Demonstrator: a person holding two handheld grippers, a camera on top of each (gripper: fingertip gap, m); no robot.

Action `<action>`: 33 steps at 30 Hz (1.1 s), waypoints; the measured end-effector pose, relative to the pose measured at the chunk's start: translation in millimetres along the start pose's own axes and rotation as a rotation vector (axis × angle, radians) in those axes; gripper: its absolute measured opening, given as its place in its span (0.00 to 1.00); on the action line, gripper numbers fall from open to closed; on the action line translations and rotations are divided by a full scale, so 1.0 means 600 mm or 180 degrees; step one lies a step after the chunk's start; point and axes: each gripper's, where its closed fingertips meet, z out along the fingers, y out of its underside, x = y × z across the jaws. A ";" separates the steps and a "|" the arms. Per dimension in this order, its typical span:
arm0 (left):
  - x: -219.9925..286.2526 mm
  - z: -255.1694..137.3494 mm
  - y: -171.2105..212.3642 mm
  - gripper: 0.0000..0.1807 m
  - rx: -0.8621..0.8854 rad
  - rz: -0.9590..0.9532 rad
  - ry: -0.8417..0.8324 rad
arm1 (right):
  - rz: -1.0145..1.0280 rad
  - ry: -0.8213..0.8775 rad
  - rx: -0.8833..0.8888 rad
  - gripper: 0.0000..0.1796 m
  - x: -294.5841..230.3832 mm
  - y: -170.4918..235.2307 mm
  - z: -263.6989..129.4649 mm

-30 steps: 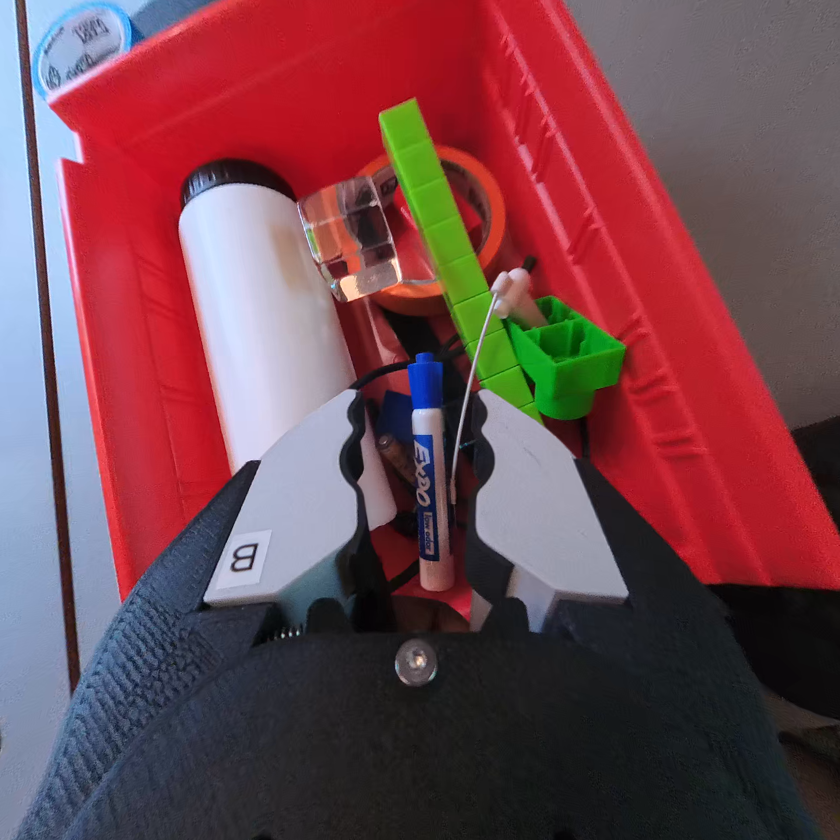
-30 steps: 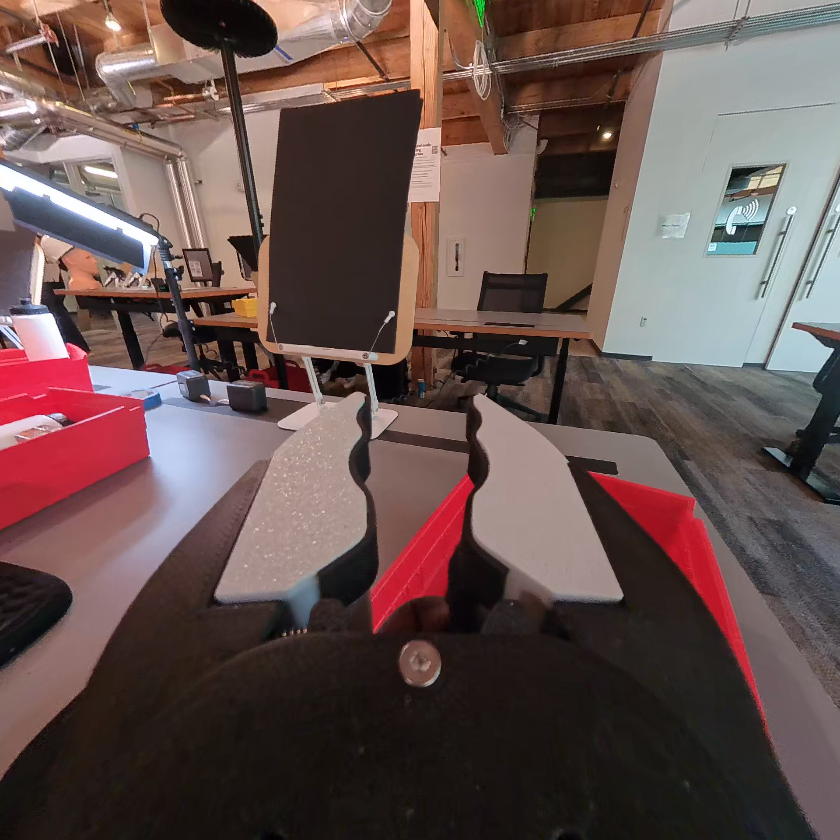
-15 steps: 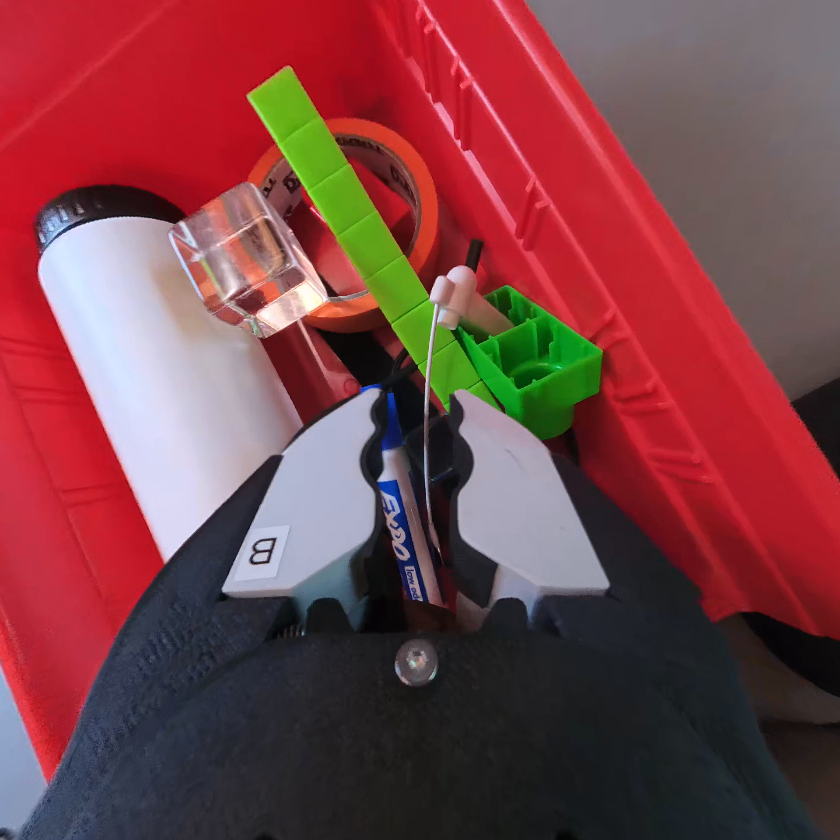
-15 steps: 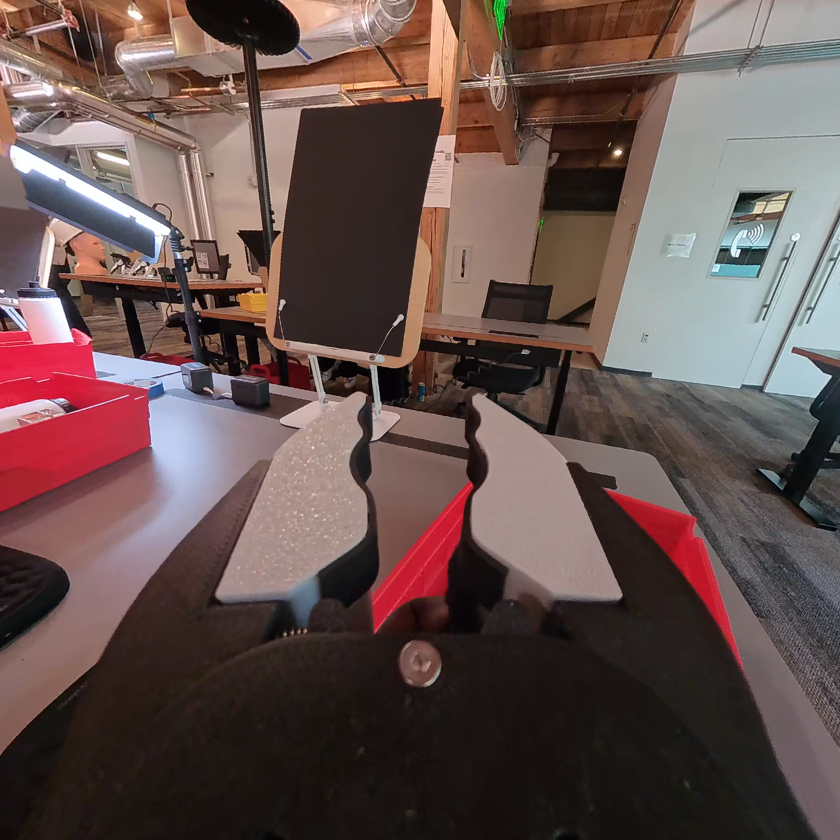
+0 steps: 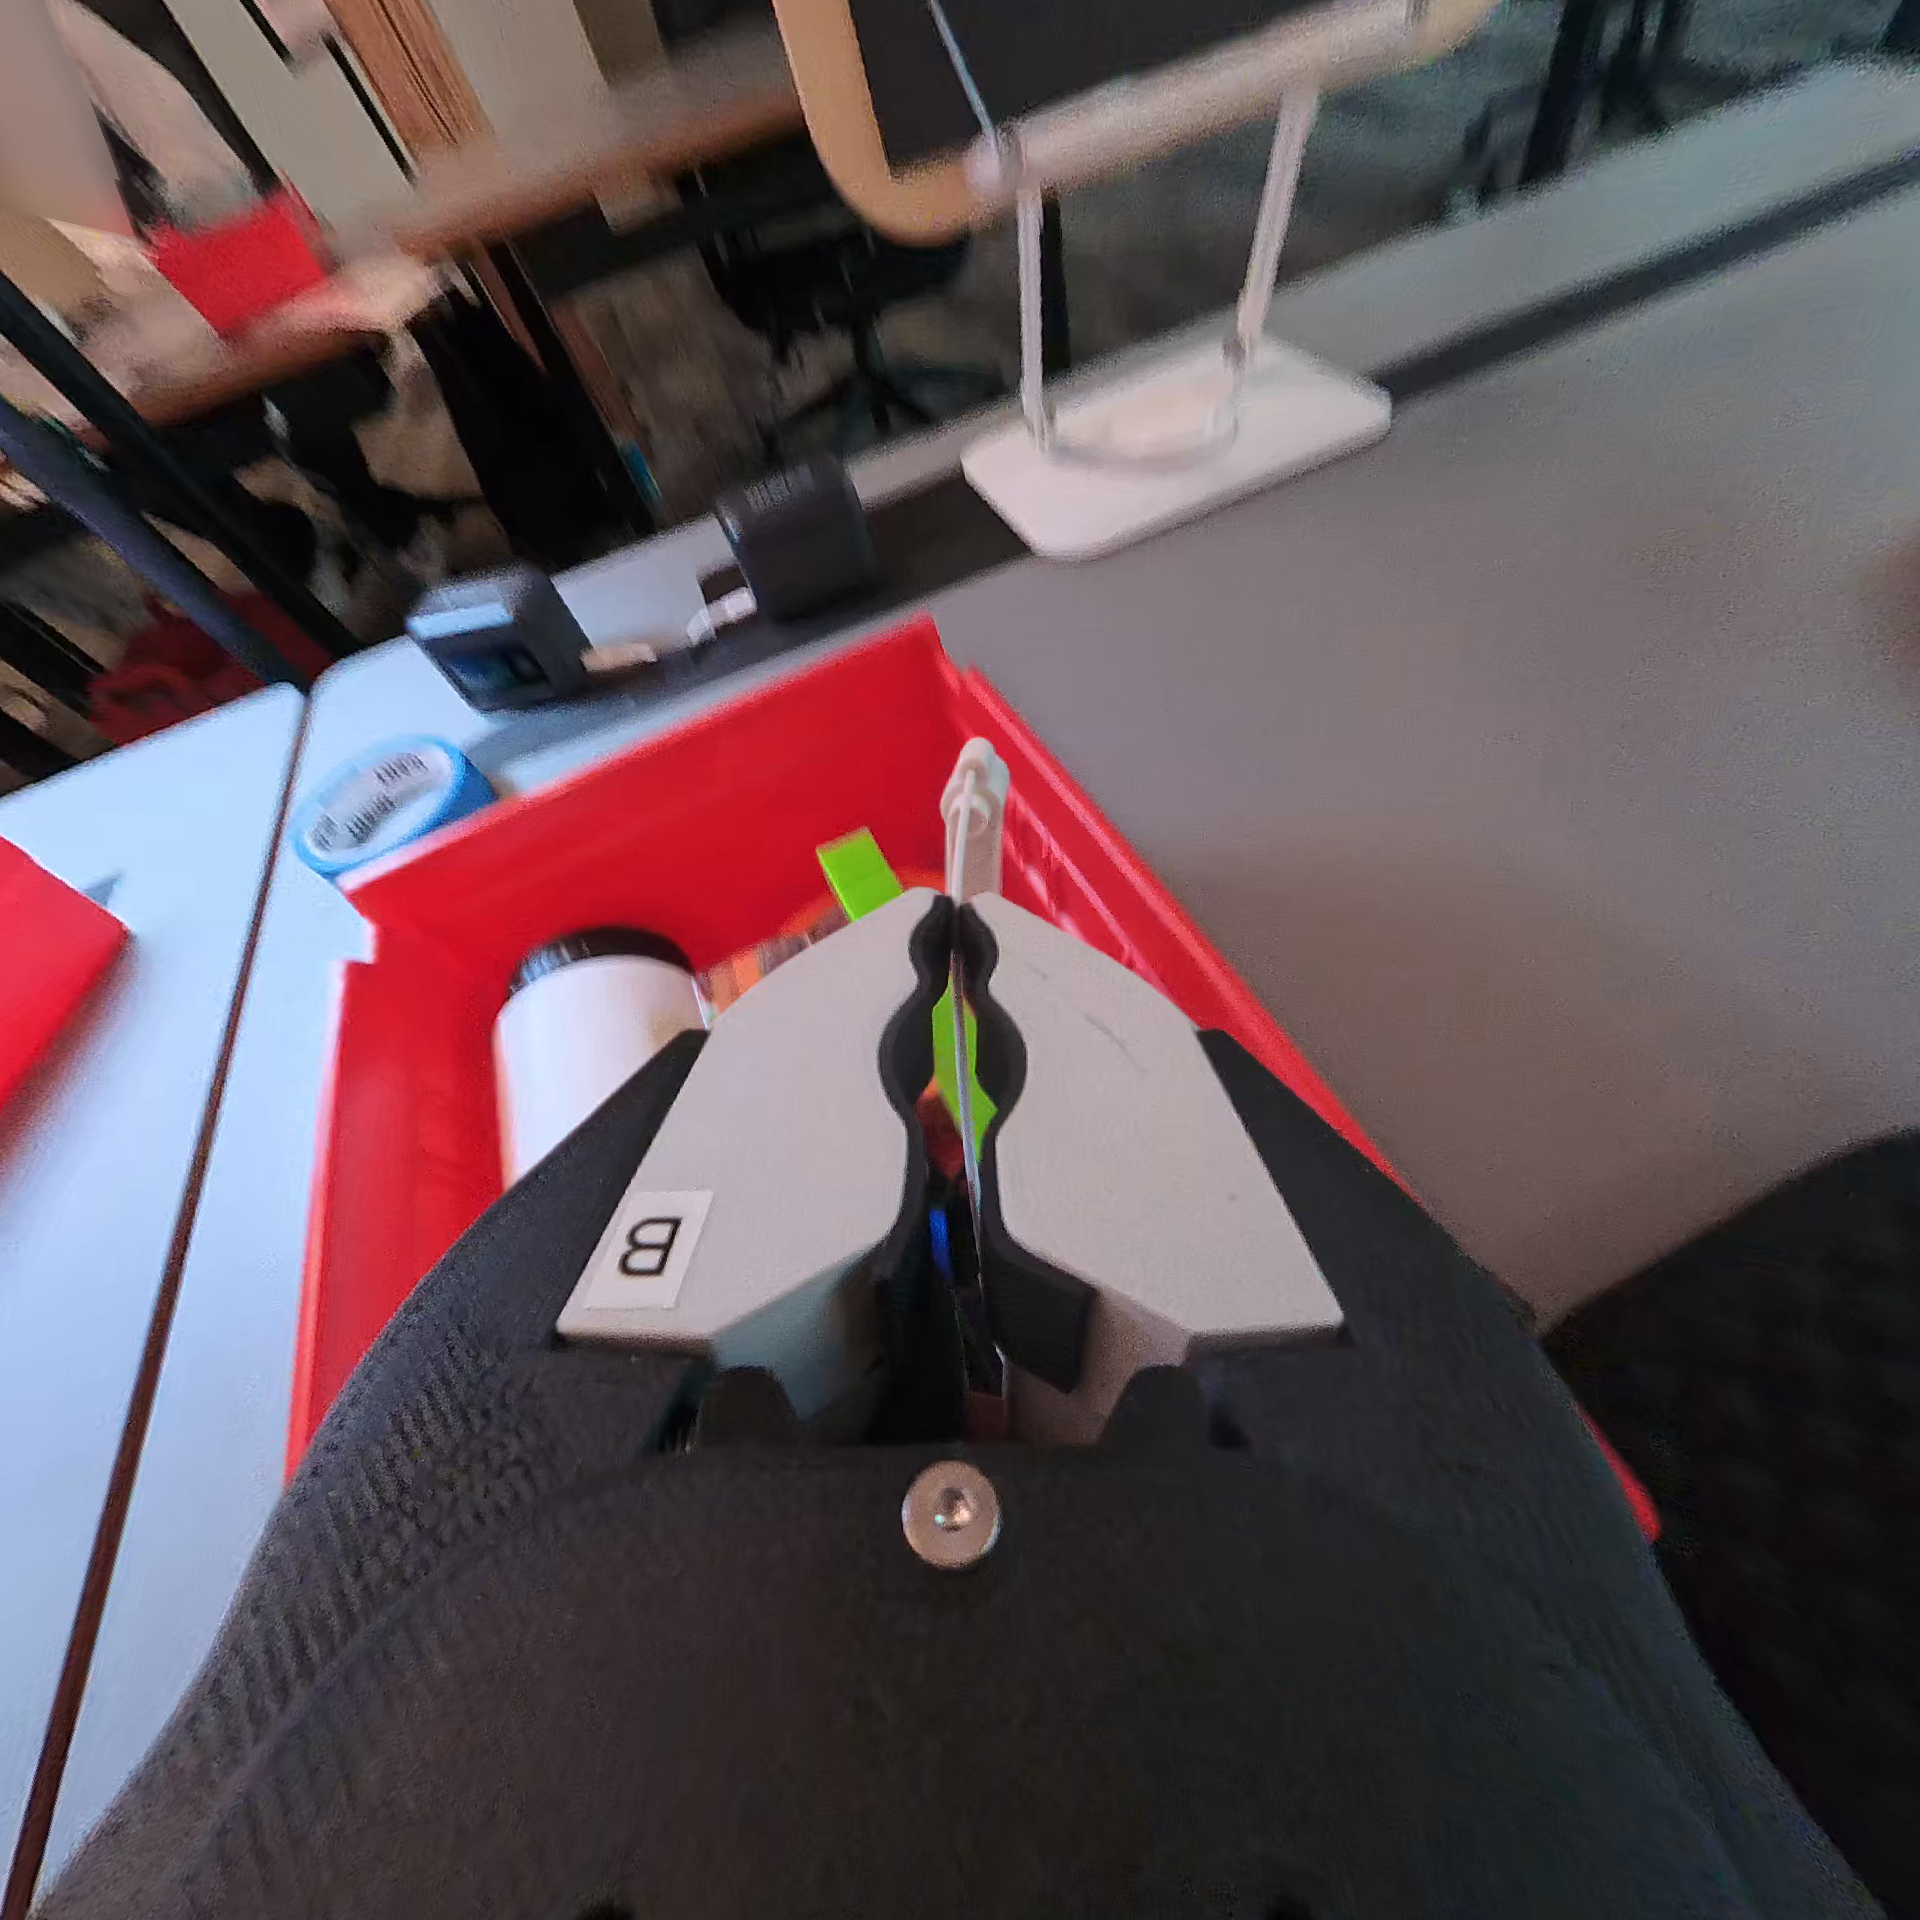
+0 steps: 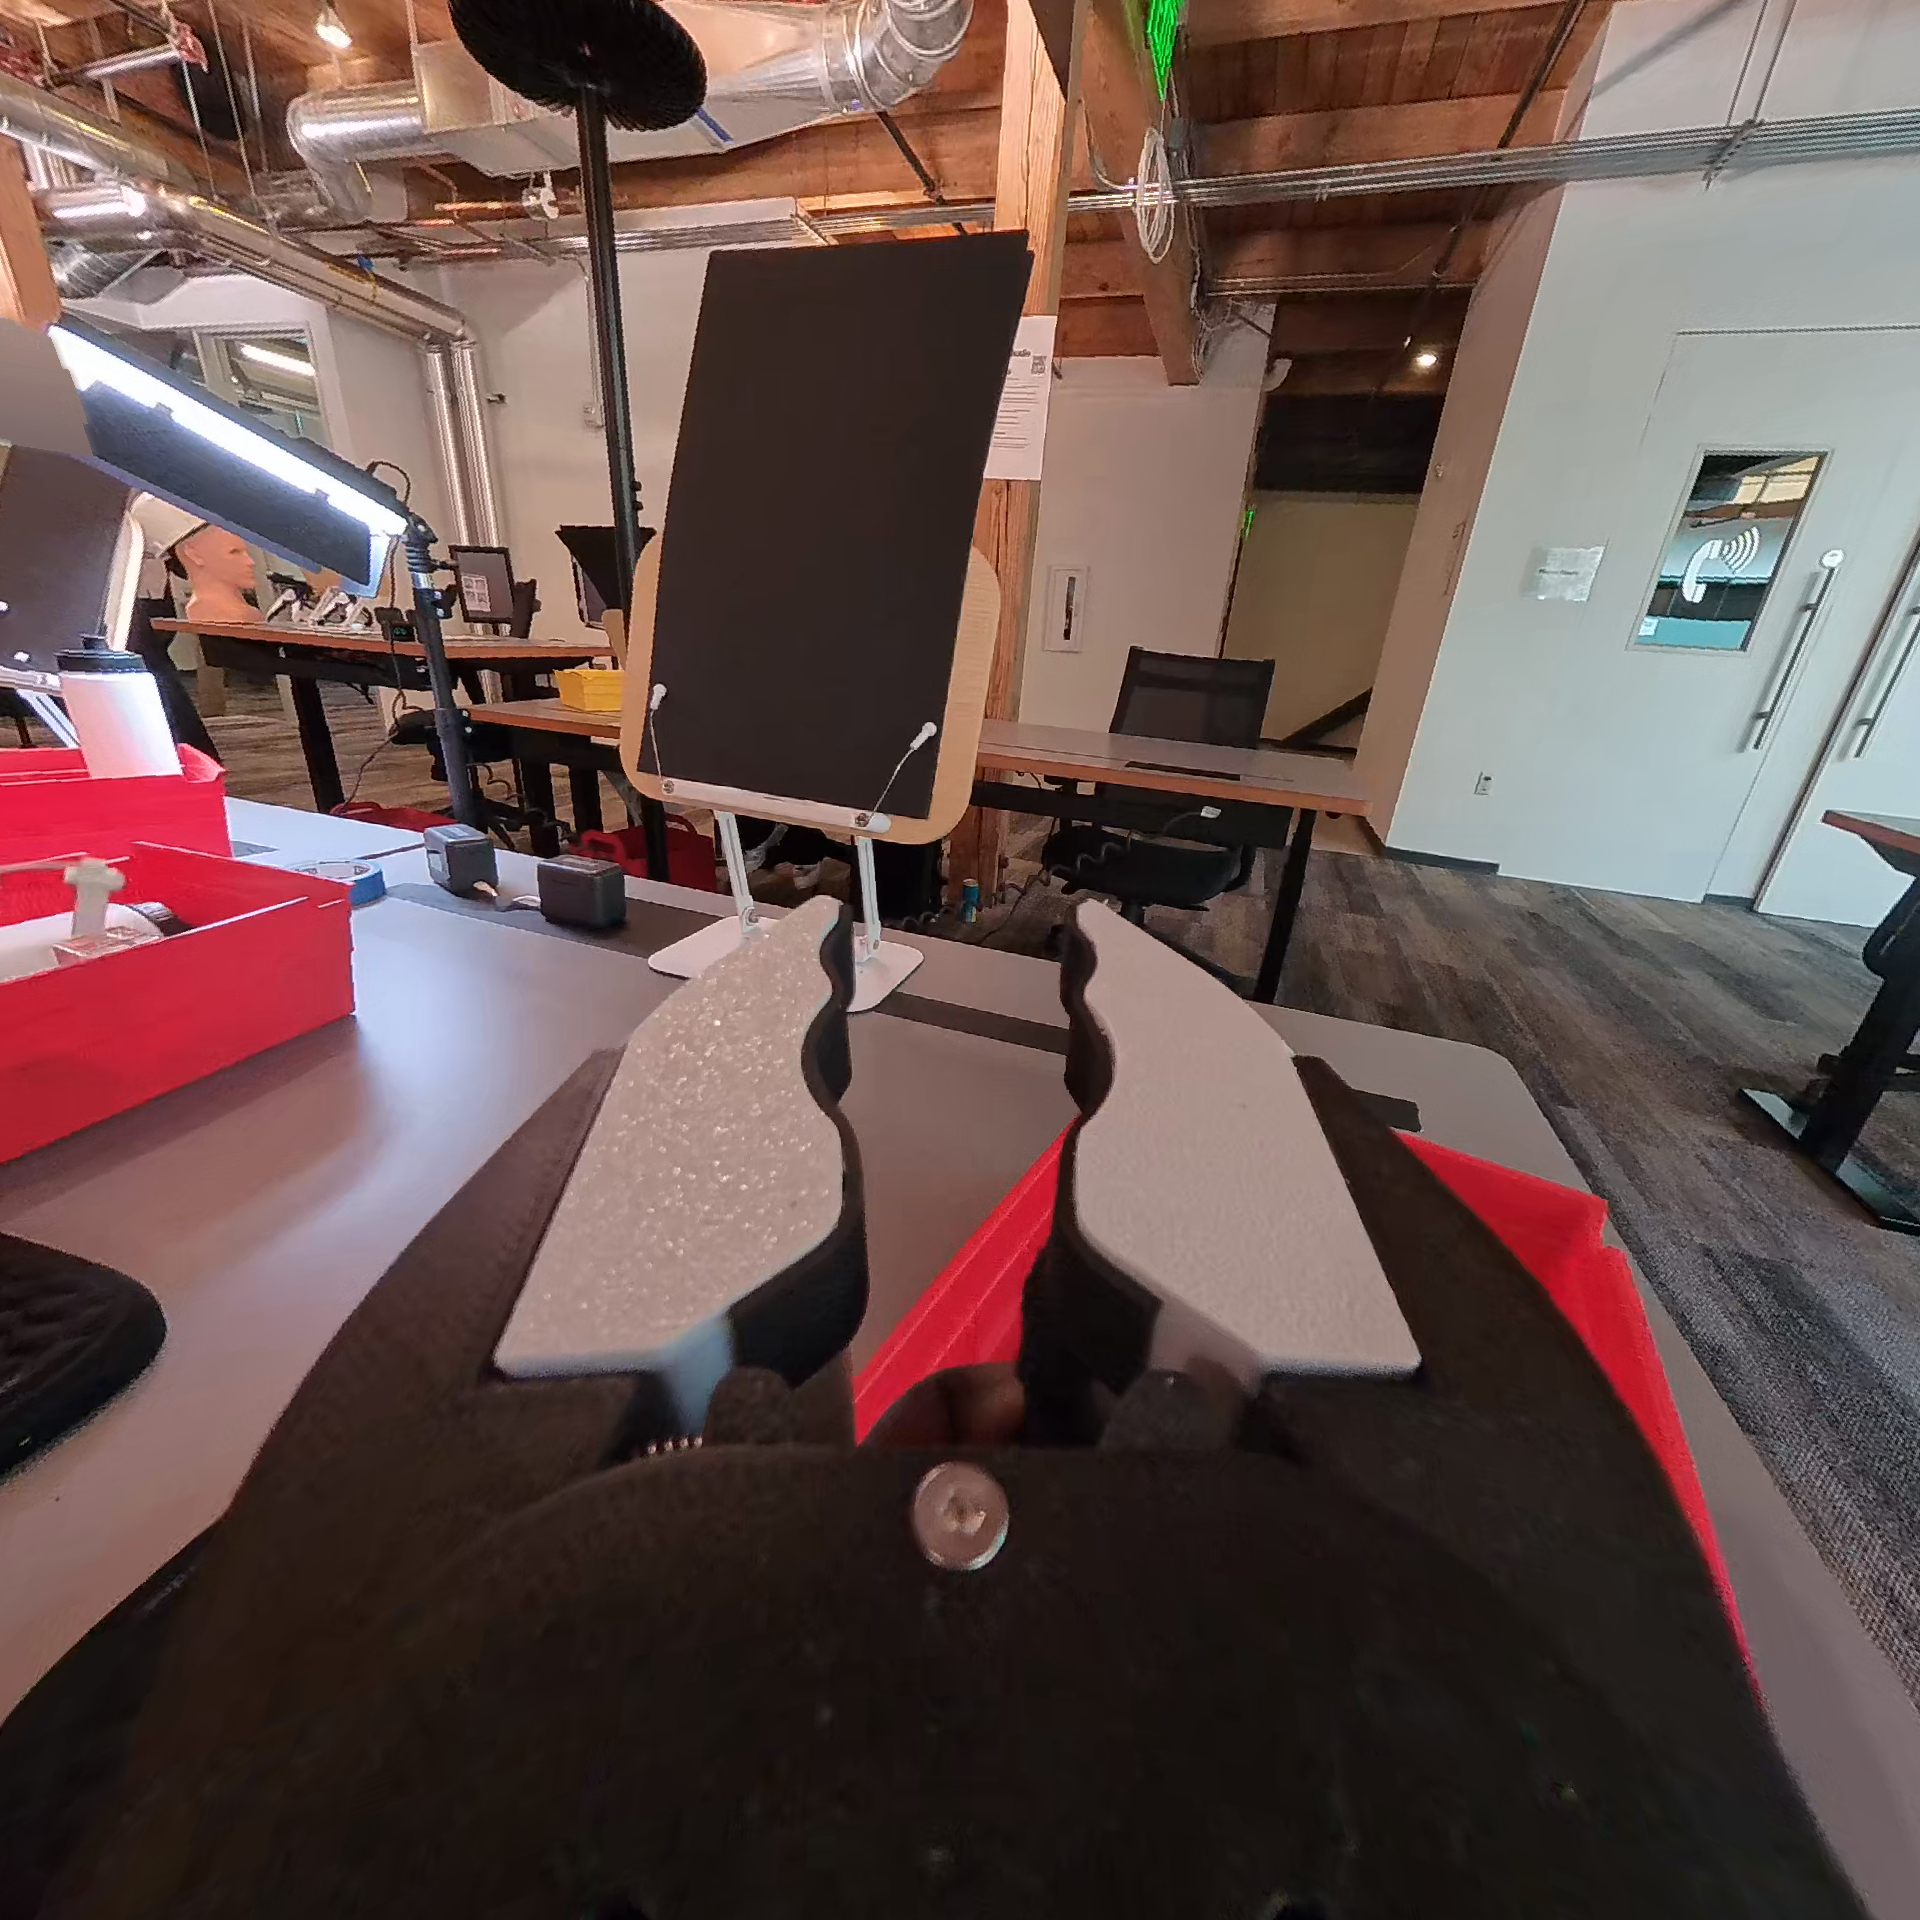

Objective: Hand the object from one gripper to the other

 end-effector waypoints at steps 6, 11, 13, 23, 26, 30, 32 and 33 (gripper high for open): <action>0.037 -0.072 -0.153 0.01 0.1533 -0.0416 0.0214 | 0.0044 -0.0206 0.0028 0.21 -0.032 -0.007 0.007; 0.142 -0.136 -0.247 0.01 0.2383 -0.0499 0.0990 | -0.0005 -0.0494 0.0046 0.21 -0.087 -0.015 0.017; 0.195 -0.151 -0.271 0.01 0.2545 -0.0471 0.1328 | -0.0077 -0.0623 0.0035 0.21 -0.117 -0.017 0.022; 0.465 -0.200 -0.299 0.01 0.2451 -0.0544 0.3609 | 0.0461 -0.2154 0.0314 0.21 -0.330 -0.041 0.013; 0.497 -0.201 -0.294 0.01 0.2322 -0.0601 0.3913 | 0.0694 -0.2489 0.0337 0.22 -0.365 -0.041 0.009; 0.523 -0.195 -0.287 0.01 0.2228 -0.0533 0.3986 | 0.0814 -0.2596 0.0330 0.21 -0.385 -0.035 0.013; 0.531 -0.196 -0.285 0.01 0.2205 -0.0513 0.4018 | 0.0867 -0.2605 0.0358 0.22 -0.389 -0.037 0.014; 0.534 -0.196 -0.284 0.01 0.2192 -0.0501 0.4039 | 0.0888 -0.2605 0.0377 0.21 -0.390 -0.038 0.014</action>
